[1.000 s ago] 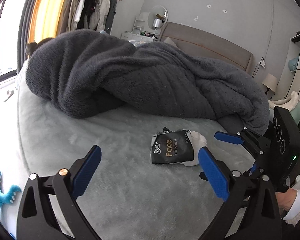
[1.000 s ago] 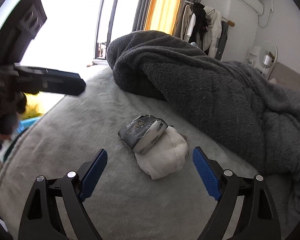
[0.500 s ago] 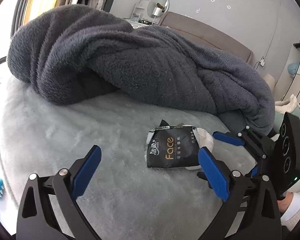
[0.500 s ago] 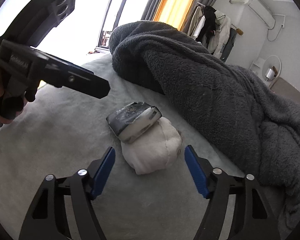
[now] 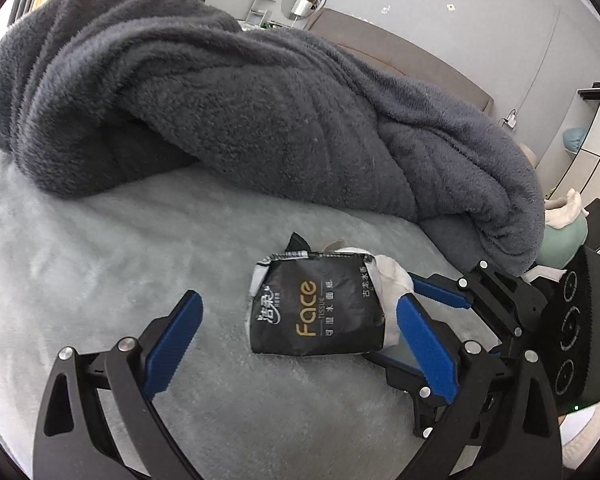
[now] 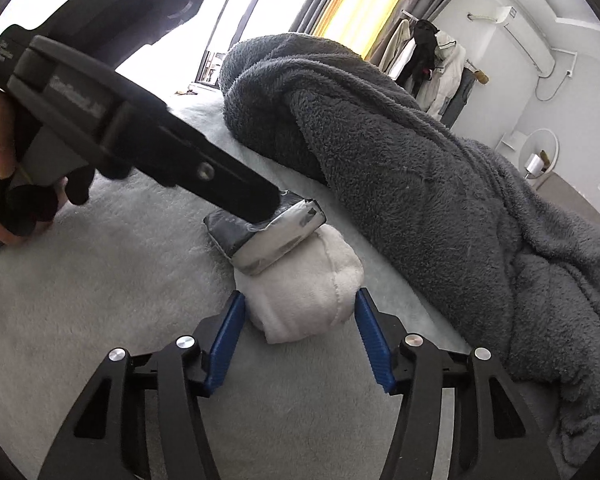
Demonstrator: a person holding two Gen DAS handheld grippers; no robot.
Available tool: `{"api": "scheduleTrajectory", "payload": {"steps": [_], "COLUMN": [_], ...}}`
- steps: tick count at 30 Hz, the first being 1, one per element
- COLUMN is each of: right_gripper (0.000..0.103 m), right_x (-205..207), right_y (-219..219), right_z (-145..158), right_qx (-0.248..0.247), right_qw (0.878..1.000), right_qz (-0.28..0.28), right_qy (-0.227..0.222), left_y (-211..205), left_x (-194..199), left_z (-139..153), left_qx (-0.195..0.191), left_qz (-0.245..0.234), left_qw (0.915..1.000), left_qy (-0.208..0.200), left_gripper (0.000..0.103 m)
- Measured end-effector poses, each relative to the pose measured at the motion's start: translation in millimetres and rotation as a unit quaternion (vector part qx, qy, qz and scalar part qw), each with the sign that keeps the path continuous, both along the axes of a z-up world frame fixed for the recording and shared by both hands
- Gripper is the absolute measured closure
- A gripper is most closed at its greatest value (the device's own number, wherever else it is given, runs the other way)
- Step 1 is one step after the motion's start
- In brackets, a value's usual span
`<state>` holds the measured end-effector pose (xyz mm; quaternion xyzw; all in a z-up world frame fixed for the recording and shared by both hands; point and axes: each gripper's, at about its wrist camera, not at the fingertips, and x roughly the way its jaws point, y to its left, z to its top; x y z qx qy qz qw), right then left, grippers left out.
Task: Collect trash
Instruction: 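Close the left gripper on the black Face tissue pack while the right gripper grasps the white sock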
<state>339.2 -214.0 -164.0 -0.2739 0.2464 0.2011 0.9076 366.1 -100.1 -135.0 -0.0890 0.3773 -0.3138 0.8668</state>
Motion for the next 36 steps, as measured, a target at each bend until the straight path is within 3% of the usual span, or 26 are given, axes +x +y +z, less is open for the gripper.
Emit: {"api": "scheduleTrajectory", "payload": {"steps": [9, 12, 19, 27, 36], "right_gripper": [0.057, 0.059, 0.060, 0.063, 0.063], "right_x": [-1, 1, 2, 1, 0], "right_y": [4, 3, 1, 0, -8], "right_z": [-2, -2, -1, 1, 11], "right_qx": [-0.017, -0.017, -0.017, -0.012, 0.022], "right_qw": [1.000, 1.000, 1.000, 1.000, 0.999], "right_qz": [0.001, -0.002, -0.004, -0.008, -0.022], "right_qy": [-0.004, -0.001, -0.002, 0.000, 0.010], "left_y": [-9, -14, -18, -28, -15], "left_x": [9, 10, 10, 8, -1], "left_z": [-10, -13, -13, -12, 6], "left_qx": [-0.019, -0.008, -0.013, -0.005, -0.013], "left_qz": [-0.011, -0.013, -0.025, -0.026, -0.011], "left_qw": [0.9992, 0.9992, 0.9991, 0.9993, 0.9998], "left_qy": [0.032, 0.037, 0.032, 0.026, -0.006], "left_gripper": [0.004, 0.004, 0.005, 0.028, 0.029]}}
